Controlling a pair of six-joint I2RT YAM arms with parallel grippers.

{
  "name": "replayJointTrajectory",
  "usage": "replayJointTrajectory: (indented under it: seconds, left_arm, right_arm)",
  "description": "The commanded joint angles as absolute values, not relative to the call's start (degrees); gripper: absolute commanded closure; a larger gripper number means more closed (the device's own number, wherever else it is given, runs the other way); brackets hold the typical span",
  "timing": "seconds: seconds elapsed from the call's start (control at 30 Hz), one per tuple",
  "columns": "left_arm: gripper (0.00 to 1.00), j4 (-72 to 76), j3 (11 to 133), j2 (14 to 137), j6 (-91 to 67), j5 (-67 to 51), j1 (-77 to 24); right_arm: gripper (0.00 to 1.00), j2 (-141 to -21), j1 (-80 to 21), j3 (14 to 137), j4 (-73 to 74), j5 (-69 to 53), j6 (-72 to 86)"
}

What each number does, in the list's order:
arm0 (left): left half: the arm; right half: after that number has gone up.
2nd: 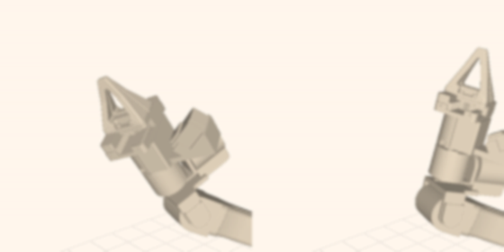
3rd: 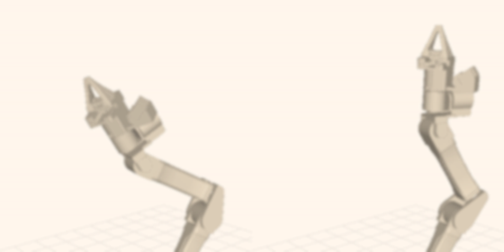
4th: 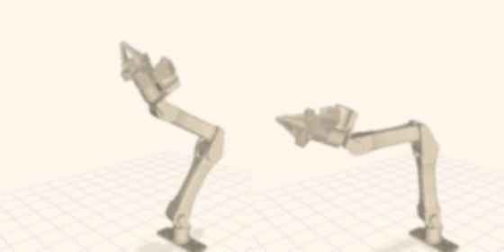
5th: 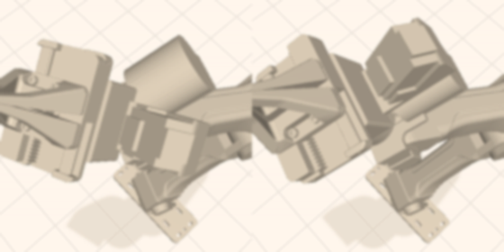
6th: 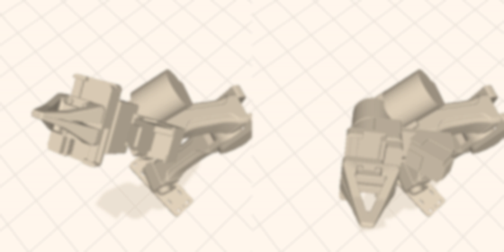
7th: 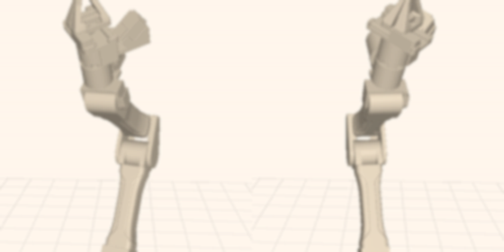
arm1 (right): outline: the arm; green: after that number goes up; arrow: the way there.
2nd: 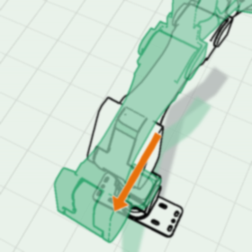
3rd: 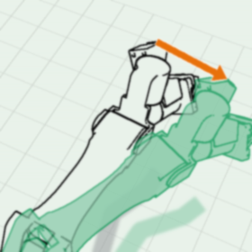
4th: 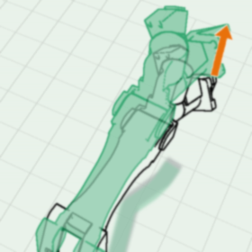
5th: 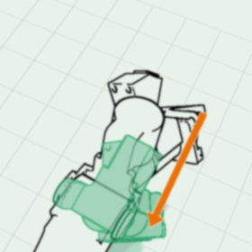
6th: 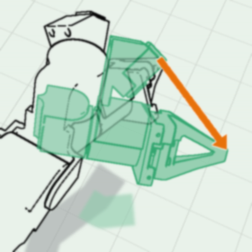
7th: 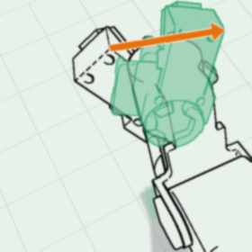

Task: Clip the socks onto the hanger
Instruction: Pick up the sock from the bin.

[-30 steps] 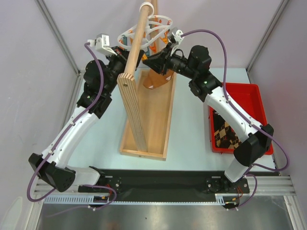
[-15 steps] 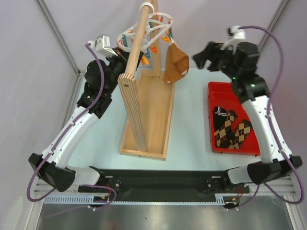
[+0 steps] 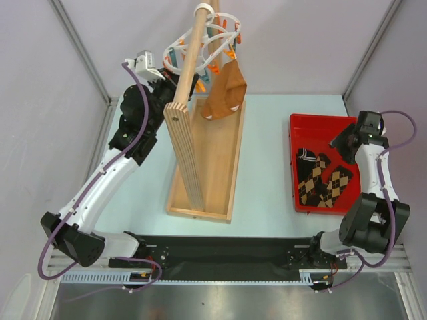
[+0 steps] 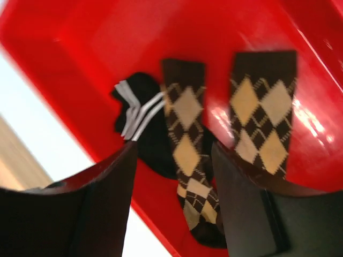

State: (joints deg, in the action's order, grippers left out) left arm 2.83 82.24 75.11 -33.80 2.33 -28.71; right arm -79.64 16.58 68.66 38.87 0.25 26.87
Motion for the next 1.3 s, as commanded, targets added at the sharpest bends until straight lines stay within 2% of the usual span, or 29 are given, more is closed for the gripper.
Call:
replayJointTrajectory:
  seconds: [0.0, 0.1, 0.27, 0.57, 1.07, 1.17, 1.2, 1.27]
  left_arm:
    - [1.00, 4.0, 80.9, 74.0, -31.6, 5.1, -29.1]
    - [1.00, 4.6, 79.6, 73.0, -31.6, 6.2, -29.0]
    - [1.00, 4.1, 79.7, 73.0, -31.4, 6.0, -29.1]
    - [1.00, 6.3, 77.2, 73.9, -34.4, 4.2, -29.0]
    - [1.00, 6.5, 77.0, 75.8, -35.0, 2.5, -29.0]
    - [1.00, 6.2, 77.1, 75.7, -34.5, 2.7, -28.9]
    - [1.00, 6.2, 77.0, 75.6, -34.5, 2.6, -28.8]
    - [1.00, 6.1, 76.8, 75.6, -34.5, 2.5, -28.8]
  right_arm:
    - [0.38, -80.7, 17.8, 66.8, 35.0, 6.7, 31.5]
    - [0.41, -83.3, 18.2, 65.5, 33.0, 12.1, 32.7]
    - [0.60, -86.7, 18.4, 64.0, 31.7, 19.4, 35.3]
    - [0.55, -90.7, 18.8, 59.2, 29.5, 23.7, 37.7]
    - [0.57, -99.5, 18.8, 55.8, 25.2, 24.4, 38.9]
    - [0.73, -99.7, 18.8, 55.6, 24.8, 24.3, 38.7]
    - [0.84, -99.7, 18.8, 55.6, 24.6, 24.3, 38.3]
    - [0.93, -99.0, 18.8, 56.2, 25.2, 24.3, 38.3]
